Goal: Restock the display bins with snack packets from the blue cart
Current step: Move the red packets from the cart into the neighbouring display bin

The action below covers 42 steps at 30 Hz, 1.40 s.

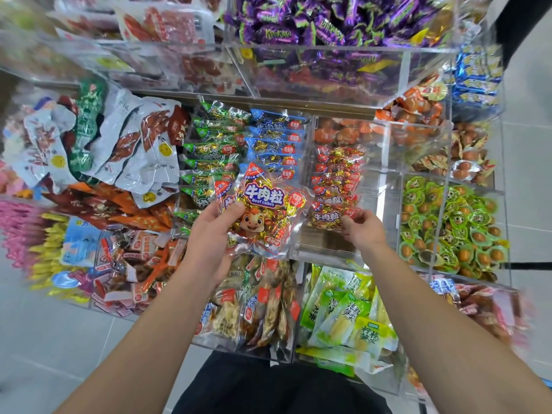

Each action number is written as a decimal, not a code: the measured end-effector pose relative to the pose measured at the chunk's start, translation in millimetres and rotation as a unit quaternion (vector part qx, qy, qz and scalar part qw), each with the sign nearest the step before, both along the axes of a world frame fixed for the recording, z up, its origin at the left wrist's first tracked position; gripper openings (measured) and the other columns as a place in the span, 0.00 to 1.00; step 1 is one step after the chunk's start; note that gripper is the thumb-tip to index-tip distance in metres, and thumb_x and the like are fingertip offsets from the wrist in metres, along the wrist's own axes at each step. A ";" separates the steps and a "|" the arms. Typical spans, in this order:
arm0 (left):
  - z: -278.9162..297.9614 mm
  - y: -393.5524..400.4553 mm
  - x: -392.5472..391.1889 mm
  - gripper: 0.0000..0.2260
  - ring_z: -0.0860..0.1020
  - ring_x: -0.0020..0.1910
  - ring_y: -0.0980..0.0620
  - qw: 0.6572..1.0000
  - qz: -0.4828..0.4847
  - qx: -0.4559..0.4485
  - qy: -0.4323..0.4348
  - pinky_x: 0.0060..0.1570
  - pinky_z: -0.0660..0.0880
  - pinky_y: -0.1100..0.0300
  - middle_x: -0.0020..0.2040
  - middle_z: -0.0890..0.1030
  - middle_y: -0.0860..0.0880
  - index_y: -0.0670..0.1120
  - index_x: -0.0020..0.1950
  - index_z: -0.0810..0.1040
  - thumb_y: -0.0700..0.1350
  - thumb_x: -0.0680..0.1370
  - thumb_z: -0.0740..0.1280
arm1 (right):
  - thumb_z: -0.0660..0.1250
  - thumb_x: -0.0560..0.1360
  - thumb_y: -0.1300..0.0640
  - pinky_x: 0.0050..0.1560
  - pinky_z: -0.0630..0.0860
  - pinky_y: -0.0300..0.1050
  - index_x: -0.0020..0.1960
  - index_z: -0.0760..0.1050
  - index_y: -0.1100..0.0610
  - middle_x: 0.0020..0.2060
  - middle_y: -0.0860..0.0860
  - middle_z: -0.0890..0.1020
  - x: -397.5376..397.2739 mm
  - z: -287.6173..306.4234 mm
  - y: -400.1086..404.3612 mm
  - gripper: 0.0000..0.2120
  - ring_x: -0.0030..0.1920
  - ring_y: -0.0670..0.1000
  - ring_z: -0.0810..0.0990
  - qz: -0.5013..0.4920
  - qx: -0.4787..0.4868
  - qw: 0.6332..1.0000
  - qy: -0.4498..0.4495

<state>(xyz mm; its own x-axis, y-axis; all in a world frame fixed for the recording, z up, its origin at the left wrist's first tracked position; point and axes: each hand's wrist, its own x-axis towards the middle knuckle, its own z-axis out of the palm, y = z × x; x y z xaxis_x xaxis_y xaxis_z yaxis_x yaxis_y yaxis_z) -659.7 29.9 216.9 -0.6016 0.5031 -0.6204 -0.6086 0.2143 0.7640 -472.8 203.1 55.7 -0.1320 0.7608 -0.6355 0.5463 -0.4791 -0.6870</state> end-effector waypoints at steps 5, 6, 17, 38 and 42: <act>0.8 -0.3 0.7 0.46 0.72 0.72 0.45 1.000 0.003 -0.001 0.013 0.73 0.63 0.36 0.73 0.73 0.47 0.48 0.80 0.60 0.53 0.65 0.75 | 0.73 0.74 0.61 0.54 0.81 0.61 0.45 0.70 0.52 0.42 0.53 0.80 0.0 3.8 -0.8 0.12 0.43 0.56 0.82 -0.034 -0.040 0.998 0.026; 1.9 -0.2 1.3 0.46 0.72 0.71 0.45 1.000 -0.002 -0.008 0.017 0.73 0.63 0.36 0.73 0.73 0.48 0.48 0.80 0.61 0.53 0.65 0.75 | 0.74 0.73 0.62 0.53 0.81 0.60 0.46 0.69 0.52 0.42 0.52 0.79 0.8 5.6 -0.6 0.13 0.42 0.54 0.81 -0.042 -0.046 0.997 0.034; 0.5 -3.0 15.3 0.08 0.81 0.34 0.70 0.992 -0.071 -0.003 0.104 0.30 0.75 0.69 0.34 0.82 0.68 0.56 0.50 0.73 0.45 0.78 0.71 | 0.69 0.74 0.47 0.32 0.73 0.44 0.46 0.79 0.52 0.46 0.52 0.84 7.0 109.3 -27.7 0.08 0.34 0.49 0.78 -0.034 -0.001 0.984 0.173; -9.0 -7.3 23.3 0.27 0.82 0.52 0.55 0.983 -0.063 -0.054 0.163 0.53 0.78 0.54 0.51 0.81 0.58 0.46 0.76 0.68 0.49 0.79 0.71 | 0.73 0.74 0.60 0.43 0.76 0.44 0.45 0.80 0.52 0.36 0.48 0.81 59.2 110.3 -13.6 0.04 0.36 0.46 0.77 -0.026 0.150 0.982 0.110; -11.1 -9.9 19.9 0.24 0.84 0.50 0.56 0.988 -0.049 -0.058 0.136 0.50 0.81 0.59 0.54 0.84 0.56 0.49 0.74 0.69 0.47 0.80 0.70 | 0.75 0.72 0.62 0.42 0.74 0.42 0.50 0.82 0.60 0.37 0.50 0.82 40.2 68.0 -14.5 0.06 0.36 0.46 0.77 0.034 0.091 0.993 0.064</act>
